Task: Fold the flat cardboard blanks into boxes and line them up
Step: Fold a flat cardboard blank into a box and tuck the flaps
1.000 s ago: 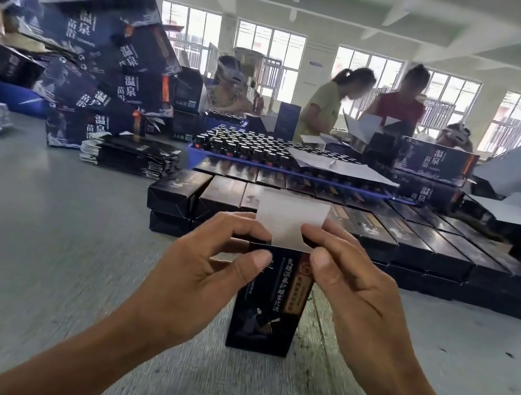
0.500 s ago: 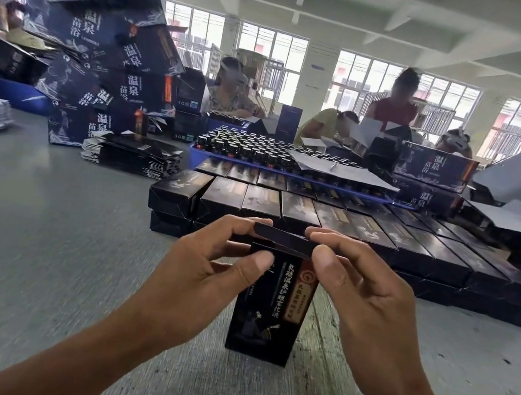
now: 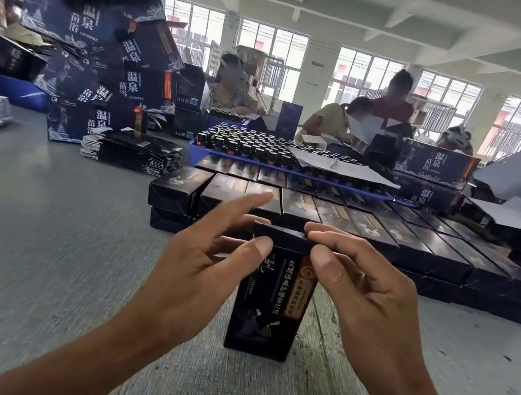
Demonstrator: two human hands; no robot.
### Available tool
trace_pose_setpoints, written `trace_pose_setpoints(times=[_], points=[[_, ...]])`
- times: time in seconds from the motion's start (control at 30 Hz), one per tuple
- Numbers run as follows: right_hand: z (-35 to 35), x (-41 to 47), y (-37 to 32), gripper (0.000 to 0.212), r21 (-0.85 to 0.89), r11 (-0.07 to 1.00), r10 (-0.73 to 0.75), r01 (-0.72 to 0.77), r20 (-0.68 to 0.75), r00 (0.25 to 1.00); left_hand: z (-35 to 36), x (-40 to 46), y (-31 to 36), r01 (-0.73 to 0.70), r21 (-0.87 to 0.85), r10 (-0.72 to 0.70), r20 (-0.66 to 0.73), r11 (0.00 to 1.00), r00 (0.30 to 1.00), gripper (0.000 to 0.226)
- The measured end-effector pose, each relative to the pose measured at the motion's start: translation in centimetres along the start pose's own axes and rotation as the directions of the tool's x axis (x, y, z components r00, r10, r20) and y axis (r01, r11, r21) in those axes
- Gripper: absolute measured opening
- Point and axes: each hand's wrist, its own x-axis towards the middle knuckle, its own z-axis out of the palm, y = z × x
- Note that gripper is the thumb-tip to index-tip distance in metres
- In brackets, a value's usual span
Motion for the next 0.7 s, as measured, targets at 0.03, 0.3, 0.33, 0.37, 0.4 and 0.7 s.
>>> trace_pose_setpoints(times=[0.03,0.3,0.33,0.37,0.4,0.7], points=[[-0.06,0.04,-0.04,0.019,0.005,1.000,0.002,-0.002,0.004,1.000,0.09,0.02,0.03,-0.012,0.020,0.012,0.005,1.000,1.000,0.033],[-0.45,0.24,-0.22,0.019,-0.039,0.999,0.005,-0.004,0.034,0.999,-0.05,-0.05,0.03,-0.030,0.079,0.030,-0.004,0.996,1.000,0.031],[-0.48,0.25,-0.21,0.019,-0.061,0.998,0.006,-0.003,0.036,0.999,-0.05,-0.04,0.04,-0.031,0.083,0.032,-0.008,0.996,0.999,0.031],[-0.50,0.29,-0.21,0.019,-0.089,0.996,0.005,-0.002,0.038,0.999,-0.05,-0.01,0.01,-0.029,0.081,0.030,-0.011,0.996,0.999,0.031],[-0.51,0.33,-0.23,0.018,-0.115,0.993,0.003,0.001,0.036,0.999,-0.04,-0.01,0.00,-0.026,0.081,0.027,-0.012,0.996,1.000,0.031],[-0.68,0.46,0.06,0.018,-0.119,0.991,-0.049,0.055,0.050,0.998,0.07,0.09,-0.01,-0.066,0.113,0.069,-0.020,0.991,0.997,0.031]])
